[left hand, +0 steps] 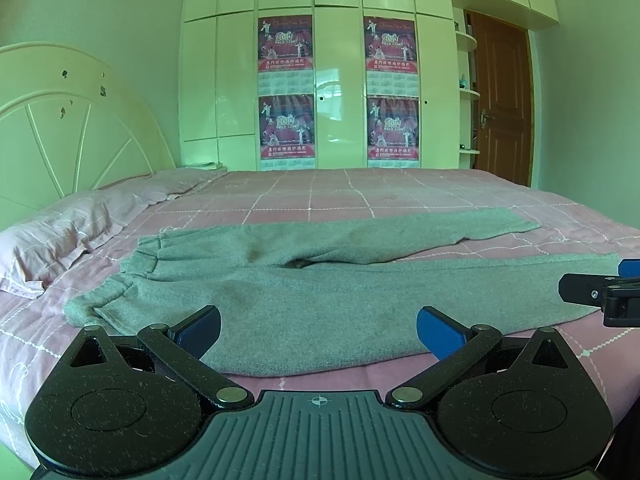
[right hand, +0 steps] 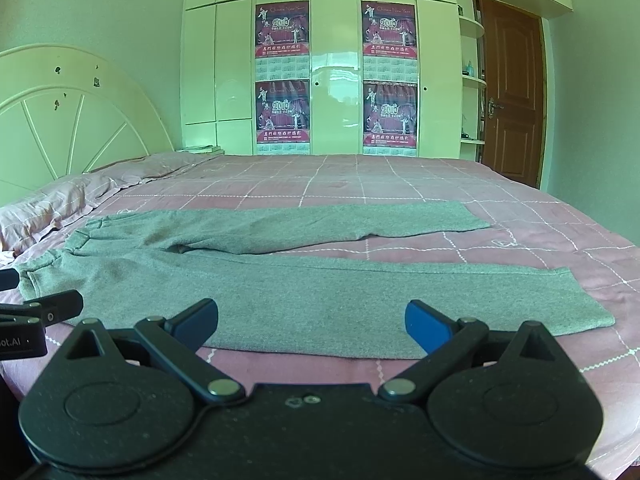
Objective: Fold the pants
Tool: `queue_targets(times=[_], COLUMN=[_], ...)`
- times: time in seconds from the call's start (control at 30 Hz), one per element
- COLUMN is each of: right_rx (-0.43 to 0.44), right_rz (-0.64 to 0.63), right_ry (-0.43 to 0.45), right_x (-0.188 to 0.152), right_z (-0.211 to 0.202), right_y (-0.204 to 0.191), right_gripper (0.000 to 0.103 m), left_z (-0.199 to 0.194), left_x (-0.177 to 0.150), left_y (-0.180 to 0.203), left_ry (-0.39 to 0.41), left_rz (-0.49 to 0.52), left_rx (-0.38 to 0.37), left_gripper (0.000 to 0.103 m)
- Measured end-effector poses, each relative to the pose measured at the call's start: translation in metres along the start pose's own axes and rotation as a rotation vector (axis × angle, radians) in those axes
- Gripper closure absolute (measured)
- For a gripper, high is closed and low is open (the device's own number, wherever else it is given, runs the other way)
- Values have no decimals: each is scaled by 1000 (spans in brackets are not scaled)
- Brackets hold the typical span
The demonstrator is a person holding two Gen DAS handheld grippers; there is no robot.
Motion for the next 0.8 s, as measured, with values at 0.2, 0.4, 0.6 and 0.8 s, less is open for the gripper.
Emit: queue_targets(times=[0.2,0.4,0.6,0.8], right_rx=[1,1,1,1], right_rz=[1,1,1,1], right_ry=[0,-1,0,-1], right_x=[0,0,0,0], right_z=[0,0,0,0], right_y=[0,0,0,0], right_gripper=[8,8,8,8], left_z=[0,0,1,1], left_x=[0,0,-1,-1], left_y=[0,0,-1,0], left_ry=[4,3,4,2], left_rz=[4,3,6,9], left_rx=[-2,-5,-2,-4], left_gripper=[0,0,0,0])
Point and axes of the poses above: each gripper's, at about its wrist camera, not at the fingertips, and z roughly the way its jaws point, y to its right, x to its top, the point moved 9 cm from there along z, roughly the way its jaws point, and after that the axes turned 9 degrees about x, right-handed, at the moved point
